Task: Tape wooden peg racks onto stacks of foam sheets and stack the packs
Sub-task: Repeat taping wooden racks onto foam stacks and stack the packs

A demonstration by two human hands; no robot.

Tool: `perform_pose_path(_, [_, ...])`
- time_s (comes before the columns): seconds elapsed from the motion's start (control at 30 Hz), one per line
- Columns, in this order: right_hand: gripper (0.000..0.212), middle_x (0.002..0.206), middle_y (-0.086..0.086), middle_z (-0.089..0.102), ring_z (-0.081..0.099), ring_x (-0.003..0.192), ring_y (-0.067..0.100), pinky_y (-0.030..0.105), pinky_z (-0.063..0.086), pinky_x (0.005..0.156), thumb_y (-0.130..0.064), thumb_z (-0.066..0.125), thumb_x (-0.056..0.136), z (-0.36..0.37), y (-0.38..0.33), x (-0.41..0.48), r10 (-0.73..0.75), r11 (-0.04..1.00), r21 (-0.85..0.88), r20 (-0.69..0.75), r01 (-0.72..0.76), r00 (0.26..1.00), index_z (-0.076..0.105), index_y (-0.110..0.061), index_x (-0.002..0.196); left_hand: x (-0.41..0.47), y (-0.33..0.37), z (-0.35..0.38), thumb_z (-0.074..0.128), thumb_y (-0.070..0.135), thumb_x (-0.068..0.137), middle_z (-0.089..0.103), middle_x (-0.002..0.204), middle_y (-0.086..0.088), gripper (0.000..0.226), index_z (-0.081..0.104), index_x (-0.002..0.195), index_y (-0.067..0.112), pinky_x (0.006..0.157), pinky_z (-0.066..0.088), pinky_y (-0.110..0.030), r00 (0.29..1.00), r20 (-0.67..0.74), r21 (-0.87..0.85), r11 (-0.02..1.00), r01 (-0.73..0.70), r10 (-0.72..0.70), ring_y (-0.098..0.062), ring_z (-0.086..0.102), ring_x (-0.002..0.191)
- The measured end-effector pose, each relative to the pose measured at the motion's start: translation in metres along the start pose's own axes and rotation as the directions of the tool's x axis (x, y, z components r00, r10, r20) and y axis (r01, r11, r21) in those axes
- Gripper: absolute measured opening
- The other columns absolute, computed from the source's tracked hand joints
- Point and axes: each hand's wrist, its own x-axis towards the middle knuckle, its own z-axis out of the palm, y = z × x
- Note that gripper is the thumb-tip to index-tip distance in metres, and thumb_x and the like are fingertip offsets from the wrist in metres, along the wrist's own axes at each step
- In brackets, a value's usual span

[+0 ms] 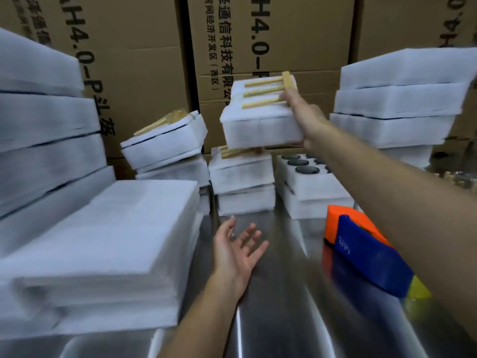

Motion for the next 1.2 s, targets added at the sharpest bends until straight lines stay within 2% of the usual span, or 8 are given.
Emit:
perform_pose_path(0.13, [0.046, 0.085, 0.003, 0.063, 0.064, 0.069, 0.015, 0.018, 0.047, 0.041, -0.051, 0.063, 0.079, 0.034, 0.003, 0.027, 0.018, 0.999, 0.028, -0.005, -0.018, 1.000, 0.053, -0.014, 0.106, 0.000, 0.000, 0.004, 0.050, 0.028, 0.090, 0.060, 0.090, -0.011, 0.013, 0.056, 0.094, 0.018, 0.065, 0.049, -0.036, 0.999, 0.040, 0.106, 0.994, 0.011, -0.015, -0.023, 0.057, 0.076])
perform_pose_path(0.47, [0.075, 0.137, 0.006, 0.049, 0.048, 0.121, 0.025, 0.036, 0.039, 0.093, -0.064, 0.047, 0.085, 0.058, 0.038, 0.044, -0.060, 0.955, -0.290, 0.021, 0.064, 0.998, 0.044, -0.011, 0.138, -0.004, -0.003, 0.009, 0.049, 0.027, 0.090, 0.061, 0.087, -0.009, 0.015, 0.057, 0.082, 0.016, 0.060, 0.044, -0.033, 0.996, 0.087, 0.257, 0.966, -0.021, -0.002, -0.020, 0.056, 0.071])
perform_pose_path(0.63, [0.058, 0.128, 0.007, 0.055, 0.053, 0.114, 0.025, 0.037, 0.043, 0.089, -0.056, 0.034, 0.094, 0.031, 0.046, 0.042, -0.110, 0.942, -0.320, -0.014, 0.100, 0.994, 0.050, -0.013, 0.131, -0.006, -0.003, 0.010, 0.049, 0.026, 0.091, 0.061, 0.086, -0.011, 0.019, 0.059, 0.083, 0.012, 0.061, 0.044, -0.032, 0.996, 0.090, 0.267, 0.964, -0.014, -0.010, -0.020, 0.055, 0.070])
perform_pose_path(0.7, [0.043, 0.133, 0.007, 0.049, 0.052, 0.114, 0.027, 0.042, 0.044, 0.094, -0.038, 0.043, 0.094, 0.006, 0.058, 0.042, -0.198, 0.851, -0.502, -0.039, 0.152, 0.979, 0.046, -0.019, 0.132, -0.004, -0.003, 0.009, 0.049, 0.026, 0.091, 0.060, 0.085, -0.010, 0.016, 0.057, 0.087, 0.014, 0.061, 0.045, -0.031, 0.996, 0.091, 0.283, 0.959, -0.009, -0.018, -0.019, 0.055, 0.069])
perform_pose_path(0.87, [0.028, 0.142, 0.008, 0.036, 0.034, 0.130, 0.034, 0.051, 0.023, 0.110, -0.041, 0.053, 0.092, -0.064, 0.085, 0.035, 0.012, 0.210, -0.974, 0.092, 0.087, 0.996, 0.048, -0.037, 0.118, -0.002, -0.004, 0.009, 0.048, 0.025, 0.092, 0.059, 0.085, -0.010, 0.012, 0.055, 0.095, 0.016, 0.060, 0.046, -0.030, 0.997, 0.075, 0.292, 0.956, 0.005, -0.028, -0.019, 0.055, 0.068])
perform_pose_path(0.93, [0.027, 0.148, 0.003, 0.034, 0.032, 0.134, 0.028, 0.042, 0.027, 0.110, -0.029, 0.045, 0.094, -0.082, 0.087, 0.032, 0.134, 0.186, -0.972, 0.169, 0.143, 0.977, 0.048, -0.039, 0.120, -0.002, -0.005, 0.009, 0.049, 0.025, 0.092, 0.060, 0.085, -0.010, 0.012, 0.055, 0.097, 0.017, 0.061, 0.046, -0.031, 0.997, 0.072, 0.290, 0.957, 0.003, -0.025, -0.019, 0.055, 0.069])
perform_pose_path(1.03, [0.071, 0.157, 0.003, 0.014, 0.018, 0.143, 0.026, 0.050, 0.018, 0.111, -0.008, 0.036, 0.087, -0.091, 0.088, 0.026, 0.232, 0.022, -0.979, 0.203, 0.204, 0.951, 0.024, -0.049, 0.143, -0.002, -0.005, 0.007, 0.050, 0.023, 0.091, 0.060, 0.086, -0.011, 0.012, 0.057, 0.096, 0.015, 0.063, 0.047, -0.032, 0.998, 0.060, 0.288, 0.957, -0.004, -0.014, -0.020, 0.056, 0.072])
perform_pose_path(1.2, [0.071, 0.148, 0.010, 0.016, 0.034, 0.134, 0.032, 0.039, 0.034, 0.105, -0.003, 0.046, 0.084, -0.094, 0.101, 0.022, 0.059, 0.045, -0.971, 0.237, 0.234, 0.970, 0.034, -0.042, 0.142, -0.002, -0.005, 0.008, 0.050, 0.021, 0.091, 0.059, 0.085, -0.011, 0.010, 0.056, 0.095, 0.015, 0.064, 0.047, -0.031, 0.998, 0.057, 0.288, 0.958, -0.005, -0.012, -0.019, 0.055, 0.072])
